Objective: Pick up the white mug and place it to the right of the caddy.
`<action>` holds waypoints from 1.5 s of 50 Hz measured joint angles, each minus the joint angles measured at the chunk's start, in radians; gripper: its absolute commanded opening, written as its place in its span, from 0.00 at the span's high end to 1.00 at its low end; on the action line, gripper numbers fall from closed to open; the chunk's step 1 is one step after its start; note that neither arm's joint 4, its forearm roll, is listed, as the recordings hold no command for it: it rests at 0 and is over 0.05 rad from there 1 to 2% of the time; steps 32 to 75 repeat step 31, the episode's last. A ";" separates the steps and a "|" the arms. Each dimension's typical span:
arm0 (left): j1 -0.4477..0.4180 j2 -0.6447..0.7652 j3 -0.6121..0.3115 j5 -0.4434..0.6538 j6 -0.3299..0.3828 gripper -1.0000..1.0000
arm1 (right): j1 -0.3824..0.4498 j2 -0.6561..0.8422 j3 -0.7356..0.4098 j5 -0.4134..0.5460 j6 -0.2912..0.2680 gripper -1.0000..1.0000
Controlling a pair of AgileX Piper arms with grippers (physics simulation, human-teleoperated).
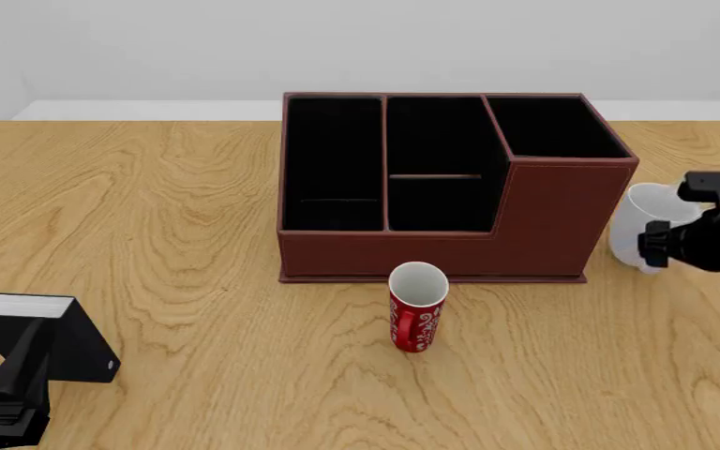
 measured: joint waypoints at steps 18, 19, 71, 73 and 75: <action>0.000 0.000 0.000 0.000 0.000 0.00 | 0.012 -0.061 0.009 0.023 0.012 0.00; 0.000 0.000 0.000 0.000 0.000 0.00 | 0.013 -0.065 0.009 0.025 0.014 0.00; 0.000 0.000 0.000 0.000 0.000 0.00 | 0.026 -0.122 0.011 0.051 0.020 0.00; 0.000 0.000 0.000 0.000 0.000 0.00 | 0.026 -0.122 0.011 0.051 0.020 0.00; 0.000 0.000 0.000 0.000 0.000 0.00 | 0.026 -0.122 0.011 0.051 0.020 0.00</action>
